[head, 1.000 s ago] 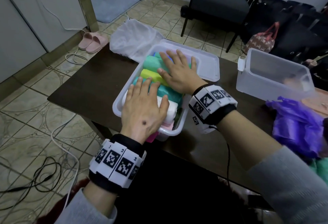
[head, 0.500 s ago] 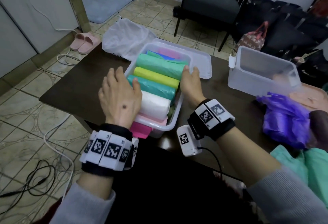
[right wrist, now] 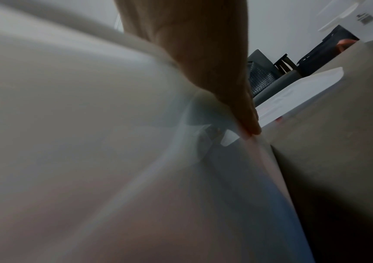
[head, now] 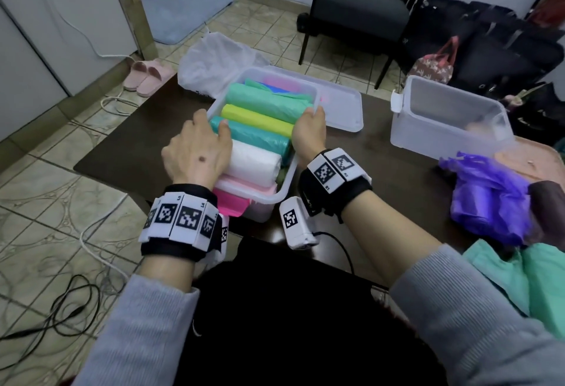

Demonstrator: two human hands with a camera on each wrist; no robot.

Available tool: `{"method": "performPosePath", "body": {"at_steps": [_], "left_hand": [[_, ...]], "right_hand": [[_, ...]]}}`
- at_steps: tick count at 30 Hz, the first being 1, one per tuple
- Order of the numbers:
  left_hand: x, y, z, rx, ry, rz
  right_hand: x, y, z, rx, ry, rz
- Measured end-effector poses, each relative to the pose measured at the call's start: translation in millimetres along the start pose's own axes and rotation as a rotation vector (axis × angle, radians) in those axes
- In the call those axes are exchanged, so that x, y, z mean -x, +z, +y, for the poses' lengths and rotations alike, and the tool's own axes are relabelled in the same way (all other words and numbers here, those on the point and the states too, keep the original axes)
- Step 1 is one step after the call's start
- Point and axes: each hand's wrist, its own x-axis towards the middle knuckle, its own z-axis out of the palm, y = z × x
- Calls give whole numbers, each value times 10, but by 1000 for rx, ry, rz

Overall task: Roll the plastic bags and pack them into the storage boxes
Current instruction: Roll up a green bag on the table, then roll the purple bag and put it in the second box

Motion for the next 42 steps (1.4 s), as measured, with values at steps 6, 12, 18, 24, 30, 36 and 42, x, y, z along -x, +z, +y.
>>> {"method": "performPosePath", "body": {"at_steps": [6, 12, 18, 24, 30, 36, 42], "left_hand": [[9, -42, 41, 54, 28, 23], [530, 110, 873, 242, 488, 138], [1099, 1131, 1418, 156, 663, -400], [1147, 1734, 1283, -204, 625, -480], [1181, 1921, 1120, -162, 623, -313], [1188, 1941, 1121, -140, 609, -280], [1193, 1937, 1129, -146, 600, -258]], "right_hand": [[-6, -50, 18, -58, 9, -80], [-334, -1009, 76, 11, -26, 159], [-810, -2535, 183, -96, 18, 581], [-864, -3278, 313, -110, 195, 440], [-1044, -3308, 324, -352, 229, 430], [-1192, -3297, 449, -347, 203, 390], [-1174, -3301, 559, 317, 146, 384]]}}
